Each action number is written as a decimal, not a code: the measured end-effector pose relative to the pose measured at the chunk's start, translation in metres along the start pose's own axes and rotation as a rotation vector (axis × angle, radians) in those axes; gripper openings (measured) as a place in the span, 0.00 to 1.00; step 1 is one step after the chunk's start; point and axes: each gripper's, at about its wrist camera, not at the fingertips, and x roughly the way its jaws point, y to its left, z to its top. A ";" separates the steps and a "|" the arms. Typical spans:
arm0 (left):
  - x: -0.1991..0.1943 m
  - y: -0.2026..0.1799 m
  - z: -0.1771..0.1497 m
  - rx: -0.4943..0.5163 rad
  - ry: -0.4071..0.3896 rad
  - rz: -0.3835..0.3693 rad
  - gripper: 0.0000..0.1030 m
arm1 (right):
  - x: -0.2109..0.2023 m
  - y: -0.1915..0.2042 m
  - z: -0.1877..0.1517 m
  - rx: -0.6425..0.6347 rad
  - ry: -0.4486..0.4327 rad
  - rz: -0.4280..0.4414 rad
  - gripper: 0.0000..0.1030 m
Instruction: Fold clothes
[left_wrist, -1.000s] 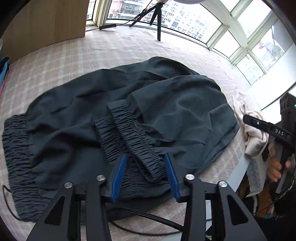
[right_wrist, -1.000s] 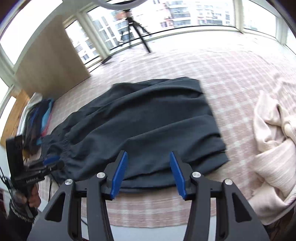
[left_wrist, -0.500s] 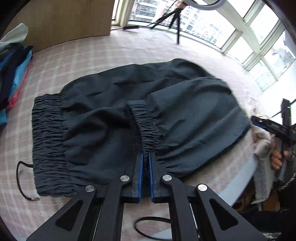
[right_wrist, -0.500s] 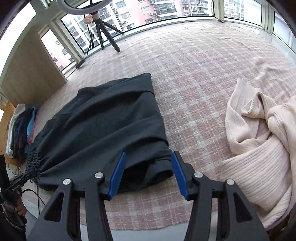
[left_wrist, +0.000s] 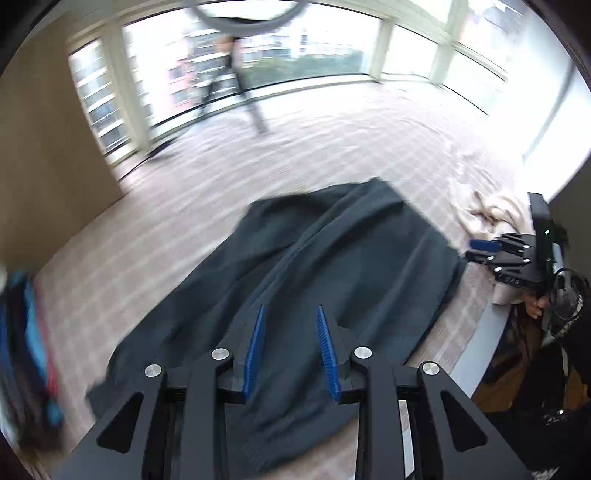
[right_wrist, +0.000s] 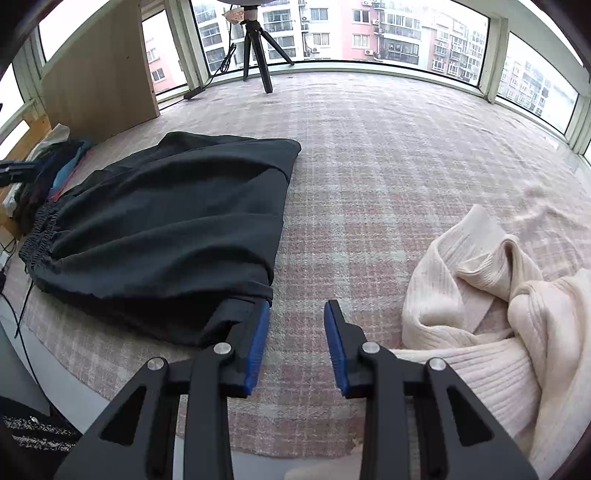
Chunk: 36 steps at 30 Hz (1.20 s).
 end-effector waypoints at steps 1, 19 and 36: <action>0.016 -0.012 0.017 0.046 0.020 -0.027 0.32 | 0.000 -0.001 -0.002 -0.017 -0.004 0.025 0.29; 0.160 -0.116 0.126 0.367 0.247 -0.081 0.44 | 0.023 -0.002 0.000 -0.136 0.014 0.232 0.06; 0.162 -0.115 0.148 0.402 0.269 -0.103 0.02 | 0.001 -0.001 -0.012 -0.174 -0.020 0.242 0.03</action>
